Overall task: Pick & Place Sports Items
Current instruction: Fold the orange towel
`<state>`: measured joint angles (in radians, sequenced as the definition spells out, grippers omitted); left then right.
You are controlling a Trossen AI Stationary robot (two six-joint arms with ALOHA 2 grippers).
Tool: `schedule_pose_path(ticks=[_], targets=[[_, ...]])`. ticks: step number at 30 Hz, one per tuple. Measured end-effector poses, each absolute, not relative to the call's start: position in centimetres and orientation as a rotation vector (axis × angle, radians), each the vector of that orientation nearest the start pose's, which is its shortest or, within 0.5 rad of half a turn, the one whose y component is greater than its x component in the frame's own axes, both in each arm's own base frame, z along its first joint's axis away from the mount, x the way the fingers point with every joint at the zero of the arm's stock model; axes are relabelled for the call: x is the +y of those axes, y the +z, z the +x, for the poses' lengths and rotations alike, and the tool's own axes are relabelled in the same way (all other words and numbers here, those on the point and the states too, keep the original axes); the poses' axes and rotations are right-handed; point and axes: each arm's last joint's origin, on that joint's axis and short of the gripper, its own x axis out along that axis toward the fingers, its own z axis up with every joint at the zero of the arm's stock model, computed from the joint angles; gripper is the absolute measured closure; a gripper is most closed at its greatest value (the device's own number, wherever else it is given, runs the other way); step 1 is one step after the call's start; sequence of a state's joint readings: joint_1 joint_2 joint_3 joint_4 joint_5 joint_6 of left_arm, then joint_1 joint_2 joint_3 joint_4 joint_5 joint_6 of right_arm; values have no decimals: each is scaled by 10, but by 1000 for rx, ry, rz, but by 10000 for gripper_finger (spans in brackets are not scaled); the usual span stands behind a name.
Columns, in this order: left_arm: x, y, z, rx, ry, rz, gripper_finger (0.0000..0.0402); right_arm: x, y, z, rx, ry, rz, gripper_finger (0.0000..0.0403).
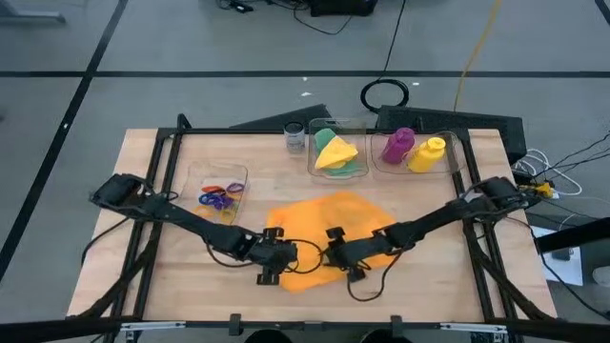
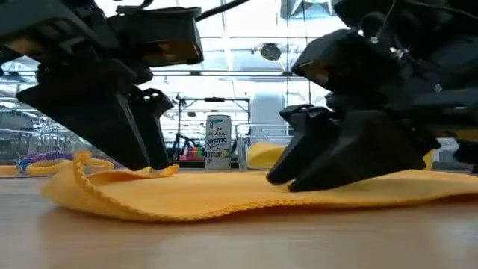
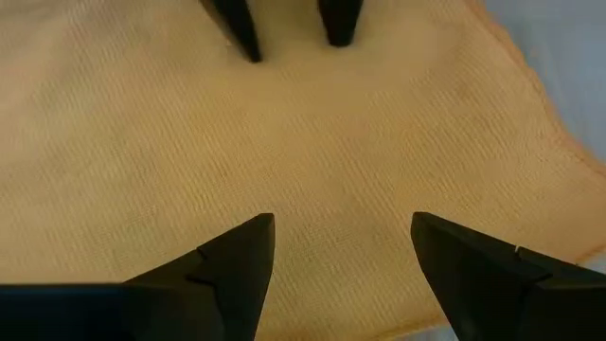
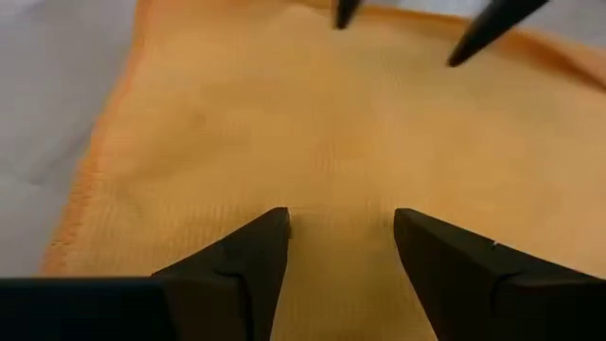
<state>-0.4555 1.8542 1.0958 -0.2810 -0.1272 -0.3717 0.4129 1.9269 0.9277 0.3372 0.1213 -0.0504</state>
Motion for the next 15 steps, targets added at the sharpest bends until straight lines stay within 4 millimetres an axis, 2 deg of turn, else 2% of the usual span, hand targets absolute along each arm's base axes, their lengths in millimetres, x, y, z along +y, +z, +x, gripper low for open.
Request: schedule_pose_path(ticks=[9,15], targets=[[-147,149,330,1040,-91,-52,190,160,112,322,808,396,-157,248],[-143,149,332,1042,-110,-30,190,171,128,305,861,420,-155,248]])
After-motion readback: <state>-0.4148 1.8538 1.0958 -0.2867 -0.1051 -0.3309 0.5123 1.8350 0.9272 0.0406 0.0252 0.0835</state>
